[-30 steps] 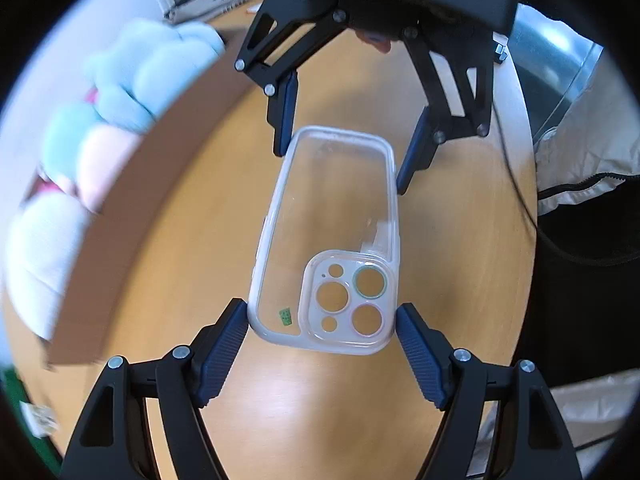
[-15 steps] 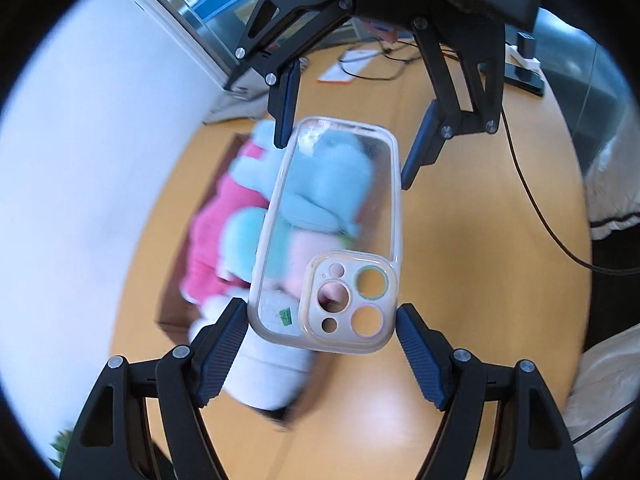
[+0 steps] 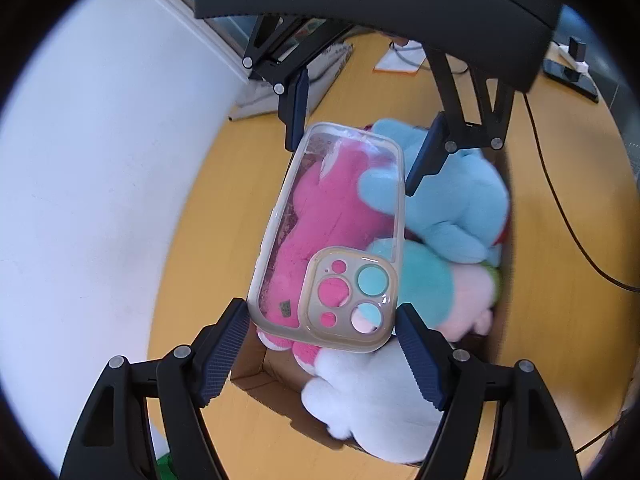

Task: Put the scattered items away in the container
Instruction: 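Lift the phone case with both grippers and lower it onto the pink bear, then open both grippers and pull back from the box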

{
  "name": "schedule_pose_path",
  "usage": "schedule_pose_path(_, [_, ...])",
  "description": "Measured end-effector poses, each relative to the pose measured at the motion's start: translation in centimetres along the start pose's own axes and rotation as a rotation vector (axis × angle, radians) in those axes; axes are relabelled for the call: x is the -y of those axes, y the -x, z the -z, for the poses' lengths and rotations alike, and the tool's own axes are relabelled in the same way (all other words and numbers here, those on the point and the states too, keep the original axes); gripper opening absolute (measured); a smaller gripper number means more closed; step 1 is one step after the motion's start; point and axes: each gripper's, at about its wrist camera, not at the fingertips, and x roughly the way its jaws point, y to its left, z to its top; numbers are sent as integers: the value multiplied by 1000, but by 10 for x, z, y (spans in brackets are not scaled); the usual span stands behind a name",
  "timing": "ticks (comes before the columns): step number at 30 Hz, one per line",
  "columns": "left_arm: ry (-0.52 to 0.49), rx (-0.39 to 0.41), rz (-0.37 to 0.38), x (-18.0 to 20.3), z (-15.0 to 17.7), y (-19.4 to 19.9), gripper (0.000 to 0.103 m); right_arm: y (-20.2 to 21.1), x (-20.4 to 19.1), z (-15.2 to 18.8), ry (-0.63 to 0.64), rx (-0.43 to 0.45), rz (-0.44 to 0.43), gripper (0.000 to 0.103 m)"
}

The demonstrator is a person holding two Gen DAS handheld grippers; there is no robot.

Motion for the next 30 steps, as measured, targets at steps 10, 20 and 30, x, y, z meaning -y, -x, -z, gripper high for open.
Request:
schedule_pose_path(10, [157,-81,132,-54,8,-123,10,-123,65,25,-163,-44,-207,82])
schedule_pose_path(20, [232,-25,141,-42,25,-113,10,-157,61,32,-233,-81,-300,83])
schedule_pose_path(30, [438,204,-65,19,80,21,66,-71,40,57,-356,-2,-84,97])
